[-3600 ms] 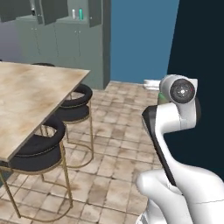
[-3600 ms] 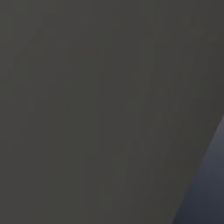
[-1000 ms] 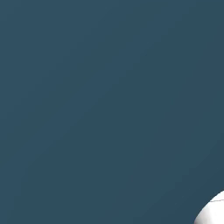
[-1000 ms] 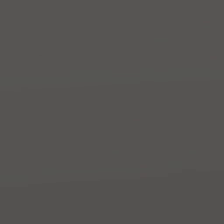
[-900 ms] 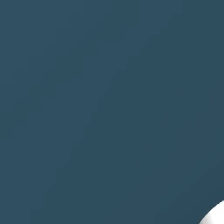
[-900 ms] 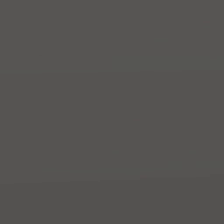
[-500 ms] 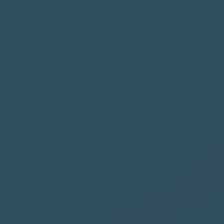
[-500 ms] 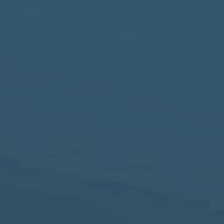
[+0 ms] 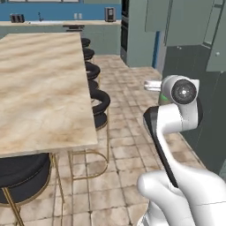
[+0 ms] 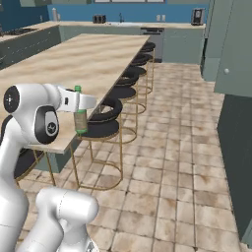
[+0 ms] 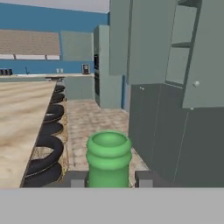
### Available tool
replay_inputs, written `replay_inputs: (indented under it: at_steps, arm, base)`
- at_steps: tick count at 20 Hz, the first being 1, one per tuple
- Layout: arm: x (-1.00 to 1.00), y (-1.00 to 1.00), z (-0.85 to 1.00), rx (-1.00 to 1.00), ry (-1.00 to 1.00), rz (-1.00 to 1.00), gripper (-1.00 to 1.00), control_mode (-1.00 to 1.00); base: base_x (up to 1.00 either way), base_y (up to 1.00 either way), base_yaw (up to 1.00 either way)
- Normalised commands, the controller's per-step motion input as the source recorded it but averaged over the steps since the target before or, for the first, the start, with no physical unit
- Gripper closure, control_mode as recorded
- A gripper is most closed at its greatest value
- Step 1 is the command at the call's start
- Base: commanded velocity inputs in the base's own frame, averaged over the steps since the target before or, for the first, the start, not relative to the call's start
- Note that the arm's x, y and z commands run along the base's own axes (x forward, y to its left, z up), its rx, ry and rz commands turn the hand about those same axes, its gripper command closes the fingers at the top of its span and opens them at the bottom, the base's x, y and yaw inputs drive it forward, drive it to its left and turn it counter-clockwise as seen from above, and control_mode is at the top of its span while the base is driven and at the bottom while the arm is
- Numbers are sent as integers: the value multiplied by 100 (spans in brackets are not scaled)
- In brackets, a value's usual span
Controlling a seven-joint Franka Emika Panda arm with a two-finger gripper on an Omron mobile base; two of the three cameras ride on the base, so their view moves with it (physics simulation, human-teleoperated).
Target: Sort all alcoholic drinks to one cabinet, and non-alcoholic drinks to the other.
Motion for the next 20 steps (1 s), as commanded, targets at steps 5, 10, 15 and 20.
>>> replay_inputs:
  at_steps: [5,10,15,20]
  arm:
    - [0,0,0,0,0,0,100,100]
    - [0,0,0,0,0,0,100,100]
    - [0,0,0,0,0,0,100,100]
    - [0,0,0,0,0,0,100,100]
  base:
    - [61,-47,12]
    - [70,-55,11]
    - [62,-57,13]
    - [59,-57,12]
